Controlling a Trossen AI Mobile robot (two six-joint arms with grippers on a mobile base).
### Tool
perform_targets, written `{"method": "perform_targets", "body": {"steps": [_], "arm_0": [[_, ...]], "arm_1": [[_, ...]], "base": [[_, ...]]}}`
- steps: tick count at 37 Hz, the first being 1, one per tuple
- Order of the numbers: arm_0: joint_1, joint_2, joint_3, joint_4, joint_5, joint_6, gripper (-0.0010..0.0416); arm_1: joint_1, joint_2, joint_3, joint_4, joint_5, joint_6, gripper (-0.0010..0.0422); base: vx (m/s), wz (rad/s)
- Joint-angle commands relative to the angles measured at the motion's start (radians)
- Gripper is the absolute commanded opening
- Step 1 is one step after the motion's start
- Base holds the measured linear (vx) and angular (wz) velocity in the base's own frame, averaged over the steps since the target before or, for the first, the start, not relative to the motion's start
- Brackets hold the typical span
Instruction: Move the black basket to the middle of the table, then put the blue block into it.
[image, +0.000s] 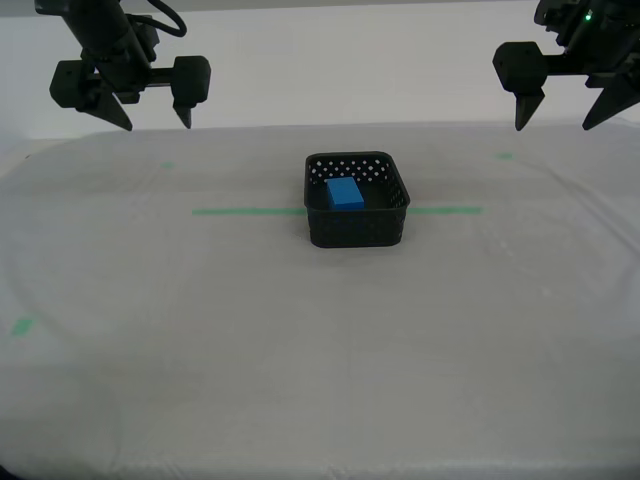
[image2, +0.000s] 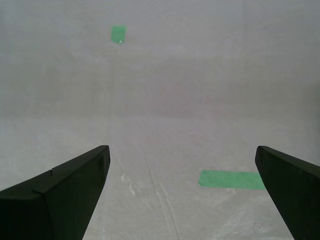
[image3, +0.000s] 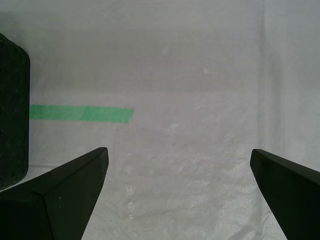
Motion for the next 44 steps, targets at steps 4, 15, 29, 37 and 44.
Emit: {"method": "perform_targets", "body": {"steps": [4,15,29,37,44], "arm_0": [[0.000,0.000,0.001,0.000,0.003,0.000,0.0399],[0.000,0.000,0.001,0.000,0.003,0.000,0.0398],[0.000,0.000,0.001,0.000,0.003,0.000,0.0399],[0.000,0.000,0.001,0.000,0.003,0.000,0.0399],[0.000,0.000,0.001,0.000,0.002,0.000,0.0398]], "arm_1": [[0.000,0.000,0.000,0.004,0.001,0.004,0.0400],[0.000,0.000,0.000,0.006,0.001,0.004,0.0400],[0.000,0.000,0.000,0.006,0.001,0.004,0.0400],[0.000,0.000,0.000,0.006,0.001,0.004,0.0400],[0.000,0.000,0.000,0.006,0.001,0.004,0.0400]], "base": [[0.000,0.000],[0.000,0.000],[0.000,0.000],[0.000,0.000],[0.000,0.000]]}}
